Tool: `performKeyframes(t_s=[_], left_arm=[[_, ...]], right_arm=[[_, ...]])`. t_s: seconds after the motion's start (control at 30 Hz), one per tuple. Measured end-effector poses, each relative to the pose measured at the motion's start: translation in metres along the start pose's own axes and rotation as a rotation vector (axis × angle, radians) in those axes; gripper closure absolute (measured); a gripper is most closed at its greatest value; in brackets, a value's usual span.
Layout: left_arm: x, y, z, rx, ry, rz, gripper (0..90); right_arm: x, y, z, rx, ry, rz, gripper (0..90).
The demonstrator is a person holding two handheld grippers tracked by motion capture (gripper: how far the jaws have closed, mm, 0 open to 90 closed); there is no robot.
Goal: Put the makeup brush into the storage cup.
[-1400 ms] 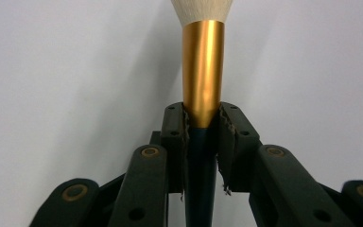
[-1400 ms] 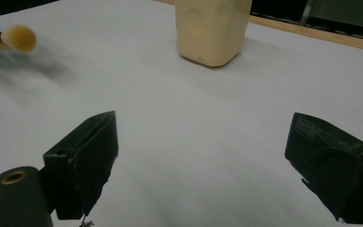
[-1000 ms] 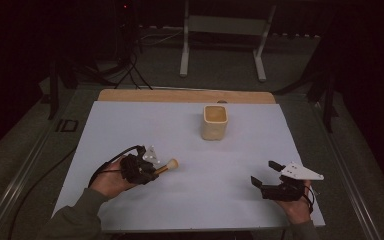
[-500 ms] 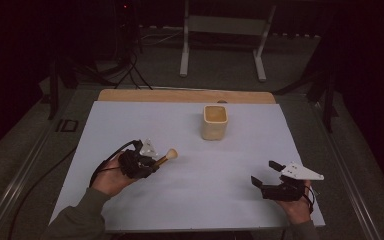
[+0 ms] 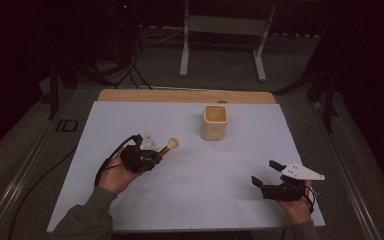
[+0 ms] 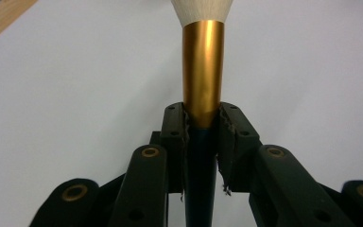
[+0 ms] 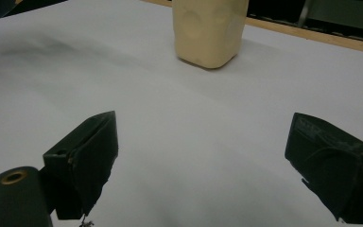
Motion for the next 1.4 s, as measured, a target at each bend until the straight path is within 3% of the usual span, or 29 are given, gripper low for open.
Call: performKeyframes(t_s=[0.3, 0.37, 0.53, 0.97, 1.4], left_arm=[[-0.002, 0.009, 0.003, 0.064, 0.026, 0.018, 74.6], [-0.004, 0.012, 0.002, 0.103, 0.036, 0.04, 74.6], [-0.006, 0.018, 0.001, 0.144, 0.033, 0.064, 74.6], [-0.008, 0.033, -0.004, 0.223, 0.016, 0.106, 74.6], [-0.012, 0.043, -0.007, 0.284, 0.063, 0.122, 74.6]], right_arm=[[0.001, 0.0, 0.001, 0.006, -0.003, -0.006, 10.2], [0.001, 0.0, 0.001, 0.007, -0.003, -0.005, 10.3], [0.003, 0.0, 0.002, 0.013, -0.009, -0.005, 10.2], [0.005, 0.001, 0.004, 0.026, -0.008, -0.003, 10.2], [0.005, 0.001, 0.005, 0.027, -0.008, -0.005, 10.2]])
Point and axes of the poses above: each handheld gripper's, and its own axes: z roughly backward along the jaws, y roughly out of its top, x roughly to its right, the point moved 4 cm from there along -z, roughly forward along the jaws, and after that the axes turned 7 degrees about -y, right-handed, at the moved point
